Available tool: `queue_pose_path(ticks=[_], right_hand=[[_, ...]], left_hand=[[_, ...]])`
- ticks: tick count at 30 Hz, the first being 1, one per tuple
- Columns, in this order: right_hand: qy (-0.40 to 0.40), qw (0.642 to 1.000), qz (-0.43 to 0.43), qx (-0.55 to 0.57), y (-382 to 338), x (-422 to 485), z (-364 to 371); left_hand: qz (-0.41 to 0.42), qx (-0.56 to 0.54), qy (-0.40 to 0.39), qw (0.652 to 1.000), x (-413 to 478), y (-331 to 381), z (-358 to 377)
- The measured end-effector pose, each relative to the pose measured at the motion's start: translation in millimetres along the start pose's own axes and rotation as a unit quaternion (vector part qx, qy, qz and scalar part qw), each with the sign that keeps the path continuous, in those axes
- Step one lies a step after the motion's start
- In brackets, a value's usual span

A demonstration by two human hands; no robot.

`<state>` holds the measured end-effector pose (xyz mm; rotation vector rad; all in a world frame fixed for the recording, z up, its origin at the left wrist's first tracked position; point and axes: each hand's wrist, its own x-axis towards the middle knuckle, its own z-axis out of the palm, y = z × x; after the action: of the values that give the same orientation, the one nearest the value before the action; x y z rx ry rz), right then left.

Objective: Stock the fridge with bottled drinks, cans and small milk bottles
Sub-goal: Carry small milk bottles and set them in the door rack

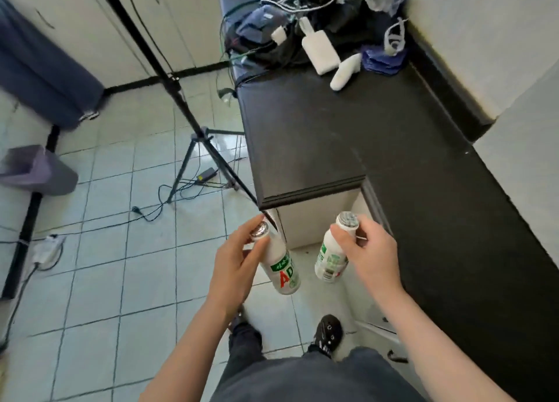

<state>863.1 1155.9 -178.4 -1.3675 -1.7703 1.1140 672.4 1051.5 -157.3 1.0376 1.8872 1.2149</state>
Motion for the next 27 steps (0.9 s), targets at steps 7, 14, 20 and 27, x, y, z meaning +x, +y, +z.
queue_pose_path(ticks=[7,14,20,27], right_hand=[[-0.114,0.993,-0.028,-0.027,-56.4,-4.9,114.3],[-0.251,0.965,-0.067,-0.042,-141.8,-46.9,284.1],[-0.348,0.93,-0.112,-0.033,-206.7,-94.5,419.9],[-0.442,0.885,-0.142,-0.035,-258.8,-134.0,517.4]], left_hand=[[-0.056,-0.052,0.13,0.989,-33.0,-51.5,-107.4],[-0.096,-0.056,0.237,0.965,-82.8,-117.8,-262.9],[-0.126,-0.062,0.331,0.933,-129.9,-177.4,-384.5],[-0.162,-0.063,0.434,0.884,-175.7,-212.2,-461.3]])
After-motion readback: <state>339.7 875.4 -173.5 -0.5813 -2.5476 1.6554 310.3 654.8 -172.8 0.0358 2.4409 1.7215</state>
